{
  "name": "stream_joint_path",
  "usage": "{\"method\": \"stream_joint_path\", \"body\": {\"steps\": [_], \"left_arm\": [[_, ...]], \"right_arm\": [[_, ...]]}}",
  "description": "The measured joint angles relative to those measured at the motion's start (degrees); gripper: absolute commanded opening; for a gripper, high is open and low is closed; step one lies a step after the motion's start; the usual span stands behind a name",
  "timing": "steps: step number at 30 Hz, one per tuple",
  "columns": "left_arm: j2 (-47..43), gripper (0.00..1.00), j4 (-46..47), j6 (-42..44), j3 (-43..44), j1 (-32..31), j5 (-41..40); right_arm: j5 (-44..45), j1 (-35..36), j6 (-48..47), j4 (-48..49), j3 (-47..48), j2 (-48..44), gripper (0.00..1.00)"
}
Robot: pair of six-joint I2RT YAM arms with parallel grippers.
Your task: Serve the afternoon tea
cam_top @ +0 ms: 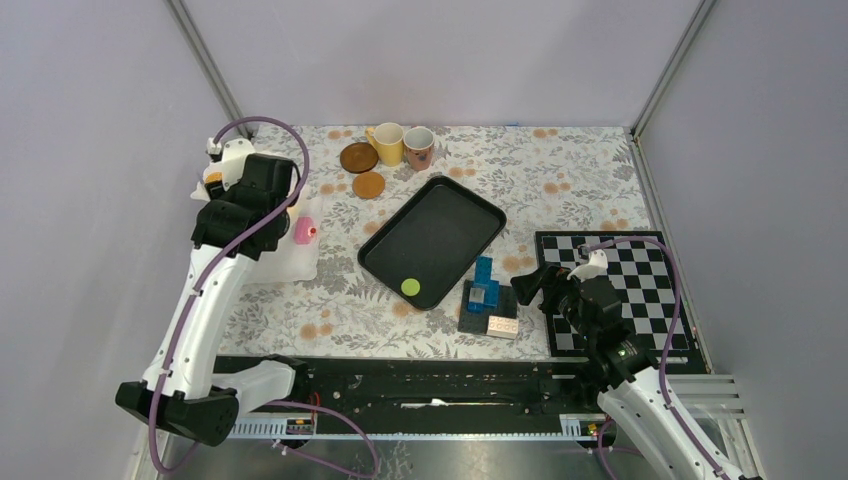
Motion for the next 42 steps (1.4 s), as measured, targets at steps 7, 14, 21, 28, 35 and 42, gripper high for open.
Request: {"method": "stream_joint_path", "body": {"steps": [7,14,21,28,35,42], "left_arm": [[0.48,0.65,-2.71,-1.03,6.93,0.07,3.21],[0.31,0.66,-4.37,-0.83,12.28,0.11,12.96],[-3.78,0.59,-4.2,1.11,13.07,0.09,29.51],[-9.35,0.73,0.74,1.46,5.01,0.22,39.43],[-4.7,0.86,11.15,-0.11,-18.1,-0.44,56.43],[-1.42,0.85,16.46,-2.84,-24.48,-5.95,59.43]], "right_arm": [[0.0,0.0,0.0,0.0,0.0,0.04,0.98],[-0.02,0.0,0.0,0.15,0.0,1.33,0.98],[0.0,0.0,0.0,0.17,0.0,1.55,0.98],[0.07,0.0,0.0,0.17,0.0,1.99,0.98],[-0.22,0.0,-0.11,0.35,0.0,3.96,0.98],[-6.08,0.0,-2.69,1.16,1.18,6.91,0.98]]}}
